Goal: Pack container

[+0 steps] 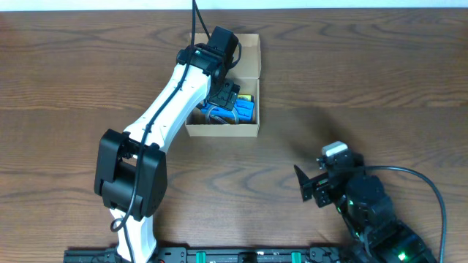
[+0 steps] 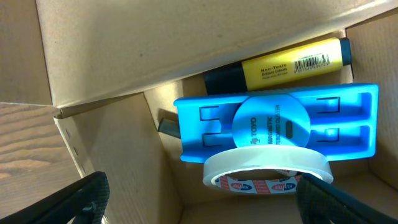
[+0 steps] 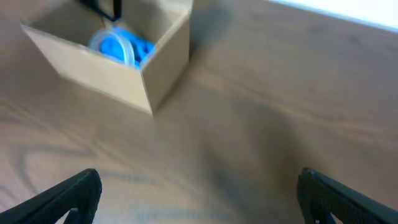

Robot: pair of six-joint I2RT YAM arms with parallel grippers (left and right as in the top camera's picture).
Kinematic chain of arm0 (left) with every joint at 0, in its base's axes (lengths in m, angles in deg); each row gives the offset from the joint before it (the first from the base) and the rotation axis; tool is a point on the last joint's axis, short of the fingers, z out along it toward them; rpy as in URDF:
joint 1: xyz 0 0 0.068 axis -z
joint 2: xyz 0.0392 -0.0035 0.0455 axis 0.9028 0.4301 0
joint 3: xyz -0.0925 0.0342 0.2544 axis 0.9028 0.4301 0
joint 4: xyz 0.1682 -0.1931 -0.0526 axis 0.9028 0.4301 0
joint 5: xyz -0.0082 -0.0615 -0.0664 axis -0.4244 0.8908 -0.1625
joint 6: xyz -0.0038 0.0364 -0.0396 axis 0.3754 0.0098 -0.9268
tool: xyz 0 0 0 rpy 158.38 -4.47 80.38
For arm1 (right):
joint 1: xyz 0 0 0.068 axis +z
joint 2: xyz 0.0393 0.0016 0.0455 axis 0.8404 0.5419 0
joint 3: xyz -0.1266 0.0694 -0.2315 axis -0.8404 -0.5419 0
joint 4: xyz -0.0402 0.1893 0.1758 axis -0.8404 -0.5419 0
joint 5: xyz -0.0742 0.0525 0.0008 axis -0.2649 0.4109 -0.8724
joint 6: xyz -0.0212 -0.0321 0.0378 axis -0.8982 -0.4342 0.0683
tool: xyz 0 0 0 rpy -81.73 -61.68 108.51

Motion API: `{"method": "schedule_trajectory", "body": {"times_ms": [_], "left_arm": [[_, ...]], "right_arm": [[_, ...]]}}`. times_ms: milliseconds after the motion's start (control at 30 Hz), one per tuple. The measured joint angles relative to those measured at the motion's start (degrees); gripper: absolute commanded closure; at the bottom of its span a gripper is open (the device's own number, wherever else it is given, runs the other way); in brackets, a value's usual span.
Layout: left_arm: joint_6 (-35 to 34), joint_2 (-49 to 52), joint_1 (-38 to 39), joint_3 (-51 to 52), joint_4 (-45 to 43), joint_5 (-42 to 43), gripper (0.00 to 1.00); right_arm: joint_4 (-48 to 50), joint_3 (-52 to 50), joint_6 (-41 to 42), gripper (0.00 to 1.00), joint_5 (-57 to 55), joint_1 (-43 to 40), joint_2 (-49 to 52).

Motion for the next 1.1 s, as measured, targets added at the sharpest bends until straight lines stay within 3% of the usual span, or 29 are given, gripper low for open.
{"method": "schedule_trajectory", "body": {"times_ms": [200, 333, 567, 600, 733, 833, 867, 933, 1100], "left_arm": [[-1.7, -2.4, 0.0, -1.2, 0.6, 0.0, 0.04], [-2.2, -3.8, -0.5, -6.6, 3.1, -0.2, 0.05], [-4.1, -4.3, -6.0, -14.9, 5.7, -0.1, 0.03], [-4.5, -4.3, -7.4, -15.8, 5.6, 0.3, 0.0], [-6.7, -4.4, -14.5, -17.1, 3.9, 3.8, 0.31], [-8.7, -4.4, -19.9, -17.2, 2.5, 7.1, 0.5], [-9.4, -4.4, -21.6, -17.2, 2.1, 8.2, 0.62], [-10.4, -4.4, -25.4, -17.2, 0.3, 10.7, 0.92], [-12.0, -2.8, -30.8, -17.2, -2.7, 16.3, 0.95]], "right_arm": [[9.4, 0.1, -1.4, 0.01, -0.5, -0.3, 0.9], [11.8, 3.2, -1.9, 0.01, -0.4, -3.3, 7.2], [7.6, 24.7, -2.2, 0.01, 2.3, -9.3, 27.9], [6.6, 28.3, -2.2, 0.05, 2.6, -9.9, 31.2], [5.7, 39.4, -2.6, 0.58, 3.5, -12.0, 43.0], [8.7, 43.6, -2.9, 0.88, 4.2, -13.4, 50.1], [10.7, 44.8, -2.7, 0.98, 4.6, -14.0, 52.8], [13.6, 46.2, -2.6, 0.99, 5.8, -15.1, 56.9], [20.5, 47.3, 0.4, 0.99, 11.9, -18.6, 65.4]]}}
